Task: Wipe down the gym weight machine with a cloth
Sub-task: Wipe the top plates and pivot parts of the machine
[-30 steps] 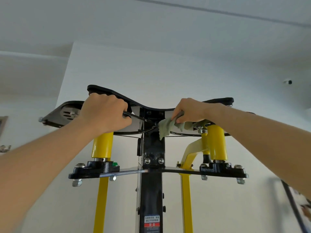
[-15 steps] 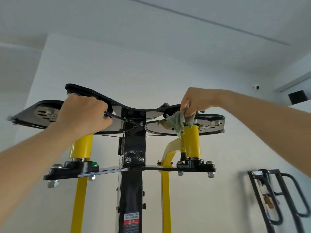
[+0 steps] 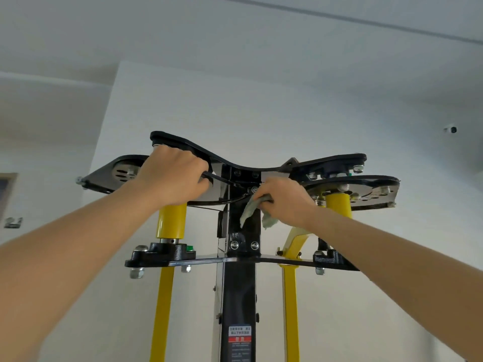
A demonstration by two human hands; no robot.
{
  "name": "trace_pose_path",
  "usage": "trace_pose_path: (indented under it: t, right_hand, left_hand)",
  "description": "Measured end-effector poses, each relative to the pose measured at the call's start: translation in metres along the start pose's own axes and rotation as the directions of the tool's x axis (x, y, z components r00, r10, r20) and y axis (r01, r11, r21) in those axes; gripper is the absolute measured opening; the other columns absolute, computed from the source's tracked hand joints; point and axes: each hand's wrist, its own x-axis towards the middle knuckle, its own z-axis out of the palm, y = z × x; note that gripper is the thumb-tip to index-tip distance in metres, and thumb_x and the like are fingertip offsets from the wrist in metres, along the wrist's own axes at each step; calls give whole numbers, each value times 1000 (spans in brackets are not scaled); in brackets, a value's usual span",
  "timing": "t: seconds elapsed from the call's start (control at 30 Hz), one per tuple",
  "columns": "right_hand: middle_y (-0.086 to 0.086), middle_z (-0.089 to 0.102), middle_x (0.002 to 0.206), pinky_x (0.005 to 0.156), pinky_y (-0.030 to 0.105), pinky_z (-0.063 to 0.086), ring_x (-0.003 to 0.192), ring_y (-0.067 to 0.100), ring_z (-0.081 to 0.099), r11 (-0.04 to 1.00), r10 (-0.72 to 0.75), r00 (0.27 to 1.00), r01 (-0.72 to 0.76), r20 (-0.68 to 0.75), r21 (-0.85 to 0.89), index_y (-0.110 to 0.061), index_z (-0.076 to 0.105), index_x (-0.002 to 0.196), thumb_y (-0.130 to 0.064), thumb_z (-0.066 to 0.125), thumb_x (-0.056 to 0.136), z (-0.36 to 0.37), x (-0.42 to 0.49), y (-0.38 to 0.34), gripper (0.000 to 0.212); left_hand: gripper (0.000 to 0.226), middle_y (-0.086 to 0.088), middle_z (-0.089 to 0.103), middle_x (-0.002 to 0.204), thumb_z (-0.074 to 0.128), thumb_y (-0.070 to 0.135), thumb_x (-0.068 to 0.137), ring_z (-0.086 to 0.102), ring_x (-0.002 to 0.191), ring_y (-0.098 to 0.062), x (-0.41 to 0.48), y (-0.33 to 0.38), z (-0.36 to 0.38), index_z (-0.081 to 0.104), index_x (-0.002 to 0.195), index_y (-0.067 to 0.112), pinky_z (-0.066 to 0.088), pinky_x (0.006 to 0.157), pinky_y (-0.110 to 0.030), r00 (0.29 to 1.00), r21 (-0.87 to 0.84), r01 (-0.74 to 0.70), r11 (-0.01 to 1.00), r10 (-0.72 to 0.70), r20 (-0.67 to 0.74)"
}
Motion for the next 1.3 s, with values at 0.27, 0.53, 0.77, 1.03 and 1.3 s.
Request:
trace_pose_path:
  t: [0.27, 0.53, 0.77, 1.03, 1.3]
  right_hand:
    - [17, 67, 95, 62, 39, 63, 74, 28, 70, 48, 506, 663, -660, 552, 749, 2, 63, 108, 3, 67, 90, 56, 8, -33, 18]
    - [5, 61, 117, 75, 23, 59, 84, 9, 72, -562, 371, 800, -210, 471, 800, 6, 53, 124, -12, 63, 98, 88, 42, -57, 33]
    - [25, 53, 139, 105, 64, 42, 125, 49, 54, -975, 157, 828, 45, 537, 216, -2, 58, 119, -51, 33, 105, 107, 54, -75, 57]
    - [23, 54, 137, 102, 61, 46, 122, 44, 57, -952, 241, 763, 65, 599, 300, -10, 56, 132, -56, 34, 103, 110, 53, -61, 58]
    - [21, 60, 131, 106, 59, 44, 127, 43, 54, -930, 332, 780, 176, 530, 323, -4, 56, 133, -39, 33, 107, 96, 30, -61, 50]
  left_hand:
    - [28, 5, 55, 64, 42, 42, 95, 57, 64, -19, 1, -5, 1, 66, 88, 27, 36, 57, -29, 1000, -6, -22, 1000, 22, -2]
    - [32, 6, 63, 71, 41, 47, 97, 60, 67, -16, 4, -9, 5, 69, 100, 32, 33, 55, -26, 1000, -25, -4, 1000, 4, -5]
    - [34, 6, 67, 79, 42, 49, 98, 62, 74, -19, 4, -5, 3, 70, 111, 34, 40, 61, -27, 1000, -46, 22, 999, -23, -15]
    - [33, 10, 65, 78, 43, 49, 99, 60, 72, -15, 3, -5, 1, 69, 116, 37, 29, 56, -26, 999, -77, 34, 996, -35, -15]
    - [30, 10, 61, 72, 45, 48, 98, 58, 68, -14, 1, -4, 0, 71, 108, 35, 27, 54, -25, 999, -70, 33, 997, -35, -27]
